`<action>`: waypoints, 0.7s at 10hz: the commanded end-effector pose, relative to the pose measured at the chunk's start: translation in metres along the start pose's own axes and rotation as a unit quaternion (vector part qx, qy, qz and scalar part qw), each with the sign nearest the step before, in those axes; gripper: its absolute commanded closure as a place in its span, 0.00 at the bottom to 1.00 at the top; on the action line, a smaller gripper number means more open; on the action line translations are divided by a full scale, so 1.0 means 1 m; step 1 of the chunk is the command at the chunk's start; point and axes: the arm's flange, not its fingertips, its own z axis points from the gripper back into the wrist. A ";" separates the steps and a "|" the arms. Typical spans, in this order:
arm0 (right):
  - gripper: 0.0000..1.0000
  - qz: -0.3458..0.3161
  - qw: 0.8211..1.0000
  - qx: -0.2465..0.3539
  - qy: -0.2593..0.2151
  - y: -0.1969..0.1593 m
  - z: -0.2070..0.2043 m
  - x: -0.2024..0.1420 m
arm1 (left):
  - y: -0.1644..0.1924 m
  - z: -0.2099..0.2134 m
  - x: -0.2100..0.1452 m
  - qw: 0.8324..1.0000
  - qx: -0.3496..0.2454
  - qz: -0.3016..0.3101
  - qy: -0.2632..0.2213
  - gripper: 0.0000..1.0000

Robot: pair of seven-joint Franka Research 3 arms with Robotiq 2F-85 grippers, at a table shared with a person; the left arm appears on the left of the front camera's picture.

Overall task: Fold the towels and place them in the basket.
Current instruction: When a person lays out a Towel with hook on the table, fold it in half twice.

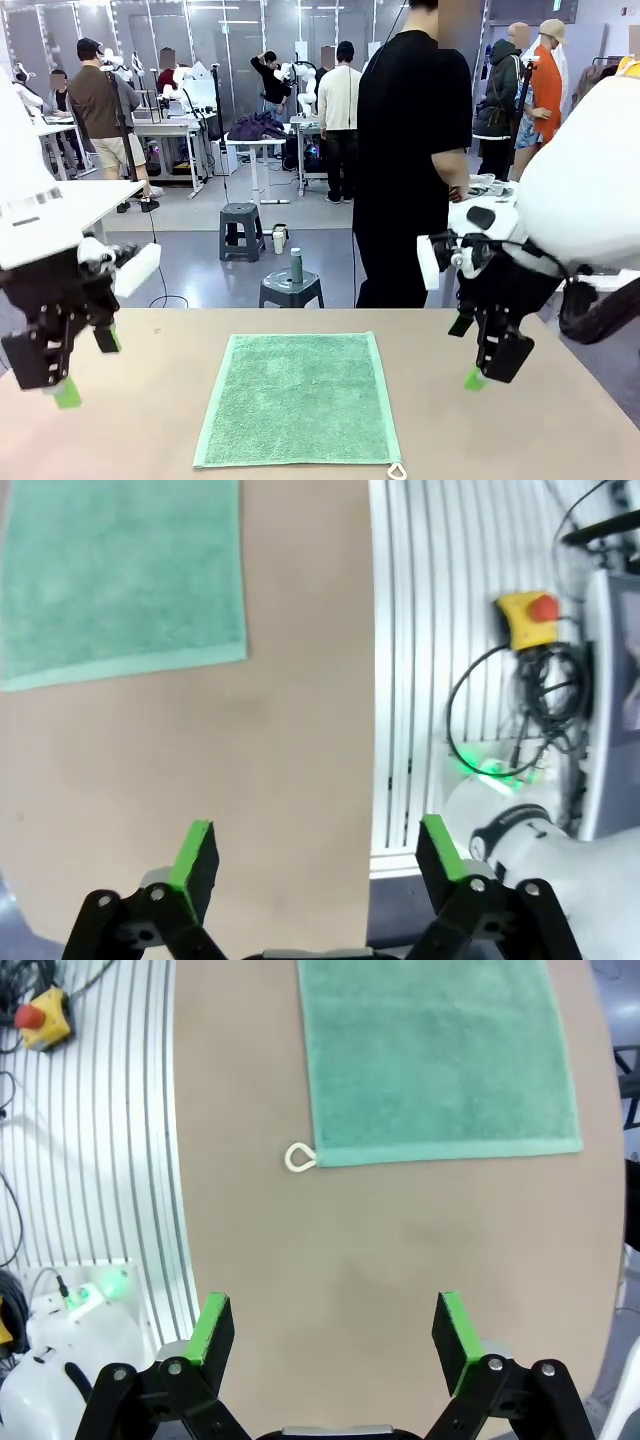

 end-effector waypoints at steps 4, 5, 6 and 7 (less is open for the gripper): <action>0.00 -0.008 1.000 0.009 0.007 -0.003 -0.014 0.003 | -0.010 -0.019 -0.009 1.000 -0.015 0.008 0.001 0.00; 0.00 -0.008 1.000 0.009 0.007 -0.003 -0.014 0.003 | -0.010 -0.019 -0.009 1.000 -0.015 0.008 0.001 0.00; 0.00 -0.008 1.000 0.009 0.007 -0.003 -0.014 0.003 | -0.010 -0.019 -0.009 1.000 -0.015 0.008 0.001 0.00; 0.00 -0.008 1.000 0.009 0.007 -0.003 -0.014 0.003 | -0.010 -0.019 -0.009 1.000 -0.015 0.008 0.001 0.00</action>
